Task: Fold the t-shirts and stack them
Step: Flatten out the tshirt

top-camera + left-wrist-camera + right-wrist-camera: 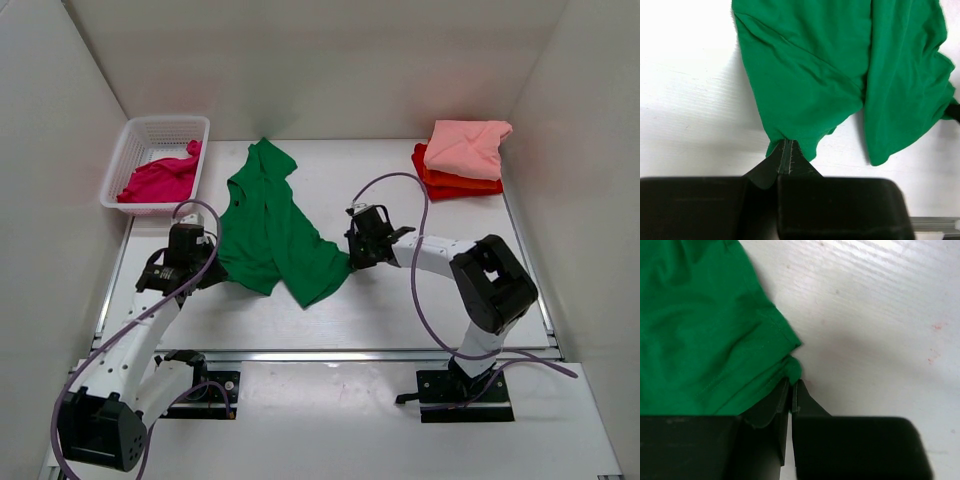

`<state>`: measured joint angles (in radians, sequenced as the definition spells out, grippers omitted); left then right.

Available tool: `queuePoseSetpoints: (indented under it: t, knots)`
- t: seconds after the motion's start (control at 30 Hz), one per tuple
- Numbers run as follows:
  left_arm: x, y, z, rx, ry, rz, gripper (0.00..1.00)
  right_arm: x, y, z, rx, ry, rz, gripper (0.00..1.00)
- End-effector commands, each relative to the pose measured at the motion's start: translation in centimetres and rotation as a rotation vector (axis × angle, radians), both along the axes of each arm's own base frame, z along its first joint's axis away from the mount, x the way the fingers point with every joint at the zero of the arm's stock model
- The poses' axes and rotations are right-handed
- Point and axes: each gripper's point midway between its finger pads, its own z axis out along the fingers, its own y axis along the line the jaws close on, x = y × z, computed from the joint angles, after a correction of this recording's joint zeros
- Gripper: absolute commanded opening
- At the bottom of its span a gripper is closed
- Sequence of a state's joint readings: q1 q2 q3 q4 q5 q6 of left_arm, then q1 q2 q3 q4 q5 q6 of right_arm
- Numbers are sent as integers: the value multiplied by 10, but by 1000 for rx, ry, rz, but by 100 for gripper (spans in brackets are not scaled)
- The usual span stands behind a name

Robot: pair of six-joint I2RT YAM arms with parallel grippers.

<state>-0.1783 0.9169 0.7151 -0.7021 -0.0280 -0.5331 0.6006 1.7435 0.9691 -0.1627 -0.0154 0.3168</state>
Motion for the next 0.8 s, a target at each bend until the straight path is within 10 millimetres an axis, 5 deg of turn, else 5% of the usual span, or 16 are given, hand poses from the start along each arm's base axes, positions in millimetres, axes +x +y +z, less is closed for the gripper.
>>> queuePoseSetpoints:
  t: [0.0,0.07,0.17,0.27,0.37,0.57,0.7,0.77]
  knots:
    - [16,2,20,32,-57,-48,0,-16,-23,23,19,107,37,0]
    - [29,24,37,100,-48,-35,0,1,-32,75,160,38,18,0]
    - [65,64,106,162,-160,55,0,15,-103,147,477,-65,-179,0]
    - [78,76,146,189,-222,98,0,13,-157,145,258,-73,-329,0]
    - [84,67,145,165,-210,83,0,-1,-181,123,143,0,-405,0]
    - [65,62,118,136,-190,61,0,-44,-200,72,57,124,-454,0]
    - [53,-5,86,57,-155,-144,0,-52,-202,55,40,132,-459,0]
    - [32,-46,38,-3,-77,-200,0,-52,-202,55,45,126,-460,0]
